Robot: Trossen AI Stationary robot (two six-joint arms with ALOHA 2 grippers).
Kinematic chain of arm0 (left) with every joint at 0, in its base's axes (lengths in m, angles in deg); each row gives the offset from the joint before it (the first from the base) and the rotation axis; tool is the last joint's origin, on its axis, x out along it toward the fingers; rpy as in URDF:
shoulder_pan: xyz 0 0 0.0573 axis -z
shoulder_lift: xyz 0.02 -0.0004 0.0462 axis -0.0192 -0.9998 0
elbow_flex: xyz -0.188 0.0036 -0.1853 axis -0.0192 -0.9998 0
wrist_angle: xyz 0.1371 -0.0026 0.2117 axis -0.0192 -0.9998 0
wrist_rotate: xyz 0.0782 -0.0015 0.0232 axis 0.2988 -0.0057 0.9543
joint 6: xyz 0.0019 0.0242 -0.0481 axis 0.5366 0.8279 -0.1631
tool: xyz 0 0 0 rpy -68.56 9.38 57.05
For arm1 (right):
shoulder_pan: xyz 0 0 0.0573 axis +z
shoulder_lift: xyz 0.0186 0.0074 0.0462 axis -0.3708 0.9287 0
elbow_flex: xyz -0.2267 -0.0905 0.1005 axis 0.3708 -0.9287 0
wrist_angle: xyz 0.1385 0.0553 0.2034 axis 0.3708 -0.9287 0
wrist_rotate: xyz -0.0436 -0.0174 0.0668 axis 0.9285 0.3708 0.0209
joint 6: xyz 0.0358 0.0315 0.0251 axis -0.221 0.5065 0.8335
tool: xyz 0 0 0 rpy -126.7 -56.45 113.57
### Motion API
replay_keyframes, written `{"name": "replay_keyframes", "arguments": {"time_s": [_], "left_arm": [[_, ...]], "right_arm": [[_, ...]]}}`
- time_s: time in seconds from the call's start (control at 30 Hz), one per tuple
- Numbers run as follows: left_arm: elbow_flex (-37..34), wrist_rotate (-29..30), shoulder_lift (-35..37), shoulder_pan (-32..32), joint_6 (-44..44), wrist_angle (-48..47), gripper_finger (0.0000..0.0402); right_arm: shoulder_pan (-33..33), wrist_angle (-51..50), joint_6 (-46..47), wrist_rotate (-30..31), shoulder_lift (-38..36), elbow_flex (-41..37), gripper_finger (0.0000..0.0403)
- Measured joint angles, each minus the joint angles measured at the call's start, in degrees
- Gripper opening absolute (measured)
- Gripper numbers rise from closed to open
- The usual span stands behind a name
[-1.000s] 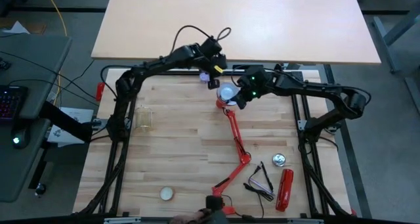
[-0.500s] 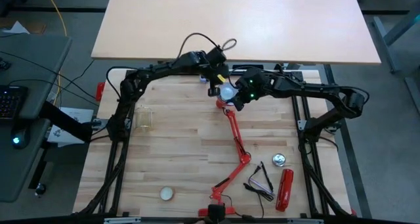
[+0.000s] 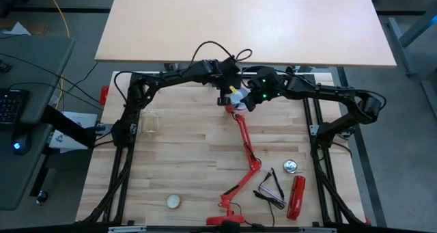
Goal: Screw lightbulb
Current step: Remove the white lightbulb from the desk lamp
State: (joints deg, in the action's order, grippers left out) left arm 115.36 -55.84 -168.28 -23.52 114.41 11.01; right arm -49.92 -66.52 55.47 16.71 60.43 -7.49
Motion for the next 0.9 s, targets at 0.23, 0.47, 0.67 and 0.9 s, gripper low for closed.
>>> {"name": "replay_keyframes", "arguments": {"time_s": [0.23,0.47,0.67,0.9], "left_arm": [[-0.13,-2.42,-0.21,0.52,-0.60,3.48,0.0000],[-0.17,0.71,-0.19,-0.34,0.17,5.58,0.0000],[-0.17,-0.13,-0.27,-1.40,0.62,9.76,0.0000],[-0.17,-7.09,-0.30,-1.67,1.80,13.18,0.0000]], "right_arm": [[0.01,-0.69,-0.64,-0.08,0.00,0.01,0.0000],[0.00,-2.57,-3.01,-3.76,0.00,0.01,0.0000],[0.16,-4.51,-4.27,-3.46,0.00,0.01,0.0000],[1.54,-3.88,-3.30,-2.28,0.44,0.01,0.0000]]}}
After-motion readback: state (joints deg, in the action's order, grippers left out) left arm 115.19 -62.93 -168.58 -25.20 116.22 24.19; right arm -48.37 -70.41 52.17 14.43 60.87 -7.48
